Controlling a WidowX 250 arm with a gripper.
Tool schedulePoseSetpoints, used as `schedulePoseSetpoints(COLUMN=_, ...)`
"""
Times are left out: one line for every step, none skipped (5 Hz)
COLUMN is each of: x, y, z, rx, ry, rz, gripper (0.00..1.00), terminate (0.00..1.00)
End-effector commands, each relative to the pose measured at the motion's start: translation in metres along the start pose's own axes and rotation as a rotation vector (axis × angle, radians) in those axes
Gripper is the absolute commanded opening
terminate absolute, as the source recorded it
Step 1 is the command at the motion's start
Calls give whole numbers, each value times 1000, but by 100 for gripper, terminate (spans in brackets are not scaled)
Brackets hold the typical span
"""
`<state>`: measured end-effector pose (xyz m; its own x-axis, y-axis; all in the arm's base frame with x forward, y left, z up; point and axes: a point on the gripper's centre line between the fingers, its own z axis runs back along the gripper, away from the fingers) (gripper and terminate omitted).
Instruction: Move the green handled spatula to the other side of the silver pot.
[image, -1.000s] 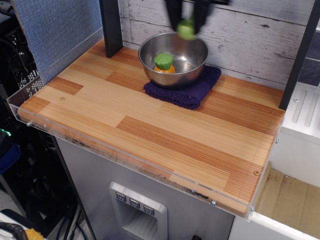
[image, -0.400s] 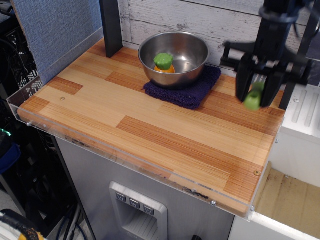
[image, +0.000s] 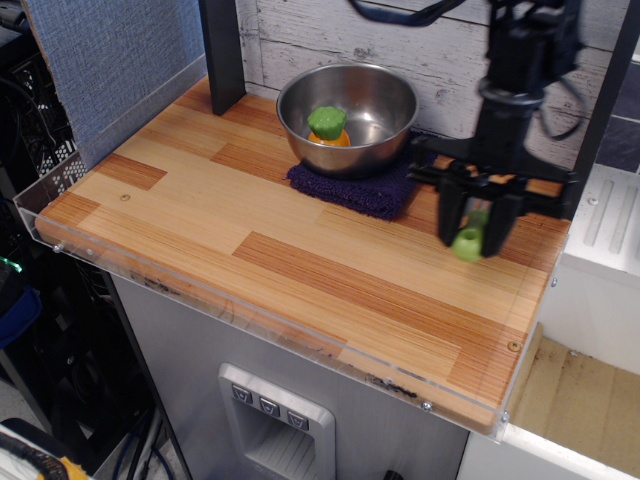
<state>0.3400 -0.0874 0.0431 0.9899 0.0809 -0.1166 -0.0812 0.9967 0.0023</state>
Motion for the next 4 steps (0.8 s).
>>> schedulePoseSetpoints(x=-4, y=4, z=-9, rx=-38, ry=21, rz=3, gripper=0, terminate=0)
schedulePoseSetpoints(x=-3, y=-1, z=-11, rx=-55, ry=34, rz=-21, gripper=0, terminate=0)
schedulePoseSetpoints(x=-5, y=-5, z=-3, rx=-55, ry=14, rz=-48, gripper=100, terminate=0)
schedulePoseSetpoints(x=-13, y=-9, z=36, rx=-49, ry=-88, rz=-85, gripper=100, terminate=0)
